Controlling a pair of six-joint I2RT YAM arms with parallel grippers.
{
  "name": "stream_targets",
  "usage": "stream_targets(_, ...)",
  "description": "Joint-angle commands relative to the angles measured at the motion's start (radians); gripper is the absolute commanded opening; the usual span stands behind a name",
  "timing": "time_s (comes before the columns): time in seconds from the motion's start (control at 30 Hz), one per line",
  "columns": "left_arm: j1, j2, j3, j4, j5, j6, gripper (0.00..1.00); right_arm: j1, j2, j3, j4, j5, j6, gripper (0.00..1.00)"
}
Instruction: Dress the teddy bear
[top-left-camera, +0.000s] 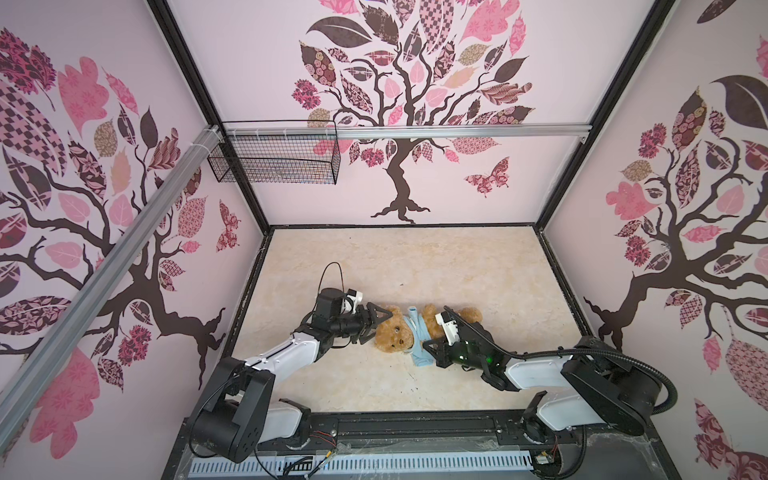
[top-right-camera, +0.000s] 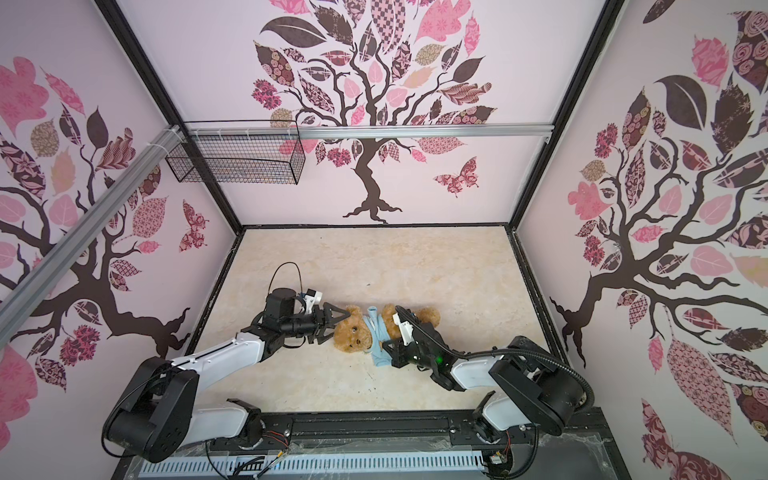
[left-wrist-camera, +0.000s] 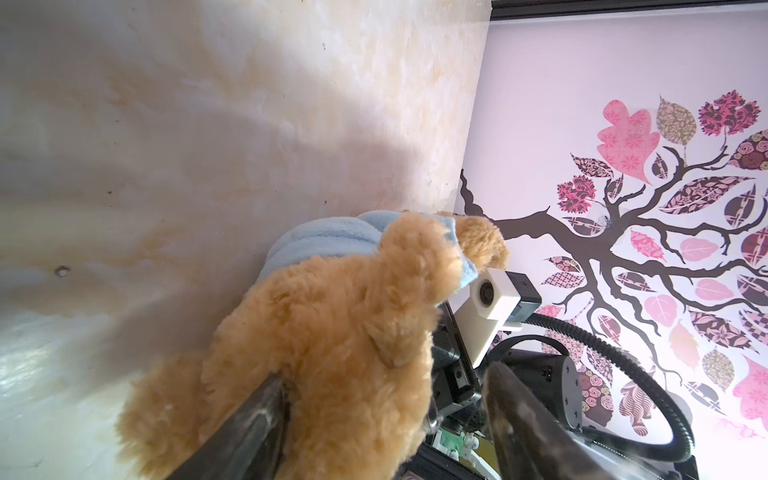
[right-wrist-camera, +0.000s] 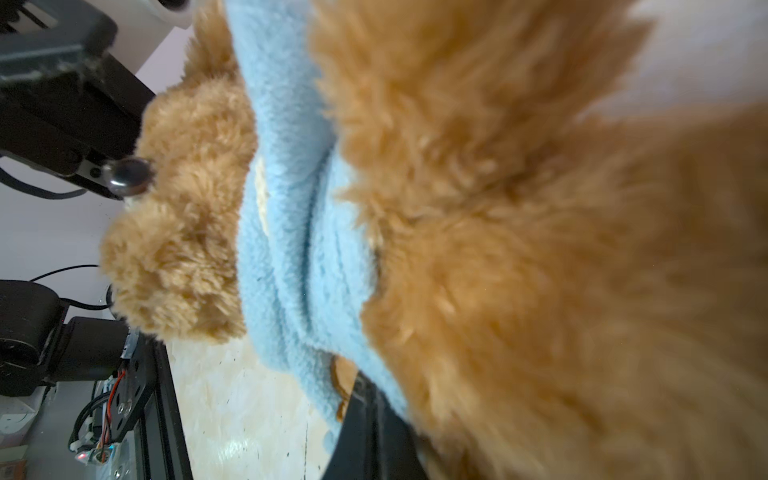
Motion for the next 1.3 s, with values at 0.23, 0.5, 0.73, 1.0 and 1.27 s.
stream_targets(0.23, -0.021, 0.084, 0.102, -0.103, 0.012, 0.088, 0.55, 0.001, -0.007, -0.001, -0.089, 0.064, -0.025, 0.00)
stream_targets(0.5, -0.054, 0.149, 0.176, -0.246, -0.010, 0.268, 0.24, -0.004, -0.217, 0.058, -0.305, 0.139, -0.123, 0.15)
stream_targets(0.73, -0.054, 0.156, 0.191, -0.247, -0.022, 0.330, 0.00, -0.088, -0.418, 0.103, -0.424, 0.076, -0.117, 0.32)
stream_targets(1.0, -0.054, 0.151, 0.197, -0.253, -0.013, 0.355, 0.00, -0.091, -0.291, 0.219, -0.470, 0.099, -0.142, 0.31)
stream_targets(1.27, -0.054, 0.153, 0.198, -0.253, -0.014, 0.360, 0.00, -0.090, -0.148, 0.262, -0.407, 0.077, -0.139, 0.25)
